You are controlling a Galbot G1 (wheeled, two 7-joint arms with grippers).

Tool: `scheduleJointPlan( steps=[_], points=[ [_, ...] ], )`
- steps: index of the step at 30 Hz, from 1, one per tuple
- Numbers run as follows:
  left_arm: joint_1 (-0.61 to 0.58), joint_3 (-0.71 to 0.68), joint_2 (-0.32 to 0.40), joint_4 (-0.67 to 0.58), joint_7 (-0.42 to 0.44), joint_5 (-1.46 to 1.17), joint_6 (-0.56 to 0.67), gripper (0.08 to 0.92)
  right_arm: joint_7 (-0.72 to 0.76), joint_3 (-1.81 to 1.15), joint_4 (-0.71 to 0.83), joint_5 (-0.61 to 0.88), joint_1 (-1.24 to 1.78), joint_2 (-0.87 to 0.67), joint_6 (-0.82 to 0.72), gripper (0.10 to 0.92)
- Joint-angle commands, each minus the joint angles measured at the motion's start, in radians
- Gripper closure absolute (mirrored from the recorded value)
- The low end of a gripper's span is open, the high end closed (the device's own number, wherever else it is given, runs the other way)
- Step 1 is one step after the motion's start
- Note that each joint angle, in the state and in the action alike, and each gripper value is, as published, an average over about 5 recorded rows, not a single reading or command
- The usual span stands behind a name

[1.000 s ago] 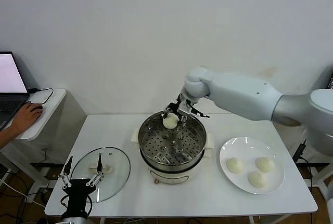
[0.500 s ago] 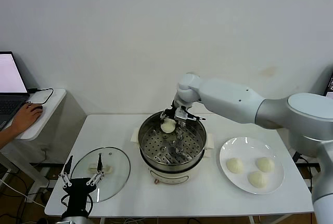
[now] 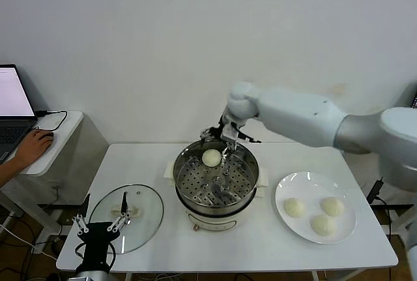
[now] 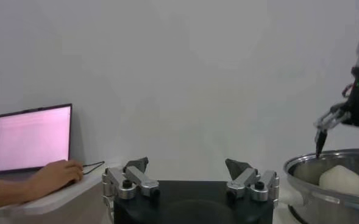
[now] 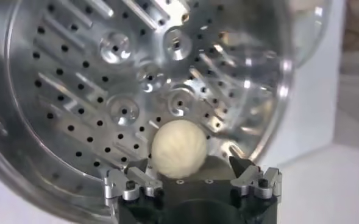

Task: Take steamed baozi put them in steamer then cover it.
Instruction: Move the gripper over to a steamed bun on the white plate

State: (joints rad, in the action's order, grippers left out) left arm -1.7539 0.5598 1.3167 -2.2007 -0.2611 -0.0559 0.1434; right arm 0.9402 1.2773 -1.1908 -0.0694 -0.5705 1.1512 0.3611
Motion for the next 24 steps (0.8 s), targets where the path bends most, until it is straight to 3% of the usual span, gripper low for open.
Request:
scheduleJointPlan(
  steps=[1,6,11,24],
  points=[
    [0.003,-0.008,-0.017,-0.021,0.001,-0.005,-0.060,0.177,0.129,0.019,-0.372,0.338,-0.176,-0.399,-0.562,0.202],
    [0.010,-0.006,-0.033,-0.018,0.002,-0.009,-0.064,0.177,0.113,0.023,-0.486,0.356,-0.170,-0.628,-0.659,0.203],
    [0.019,-0.006,-0.046,-0.009,0.004,-0.016,-0.063,0.177,0.086,0.037,-0.525,0.295,-0.117,-0.763,-0.666,0.202],
    [0.031,-0.004,-0.036,0.016,0.005,-0.016,-0.062,0.177,0.051,-0.206,-0.455,0.100,0.353,-0.783,-0.626,0.203]
  ],
)
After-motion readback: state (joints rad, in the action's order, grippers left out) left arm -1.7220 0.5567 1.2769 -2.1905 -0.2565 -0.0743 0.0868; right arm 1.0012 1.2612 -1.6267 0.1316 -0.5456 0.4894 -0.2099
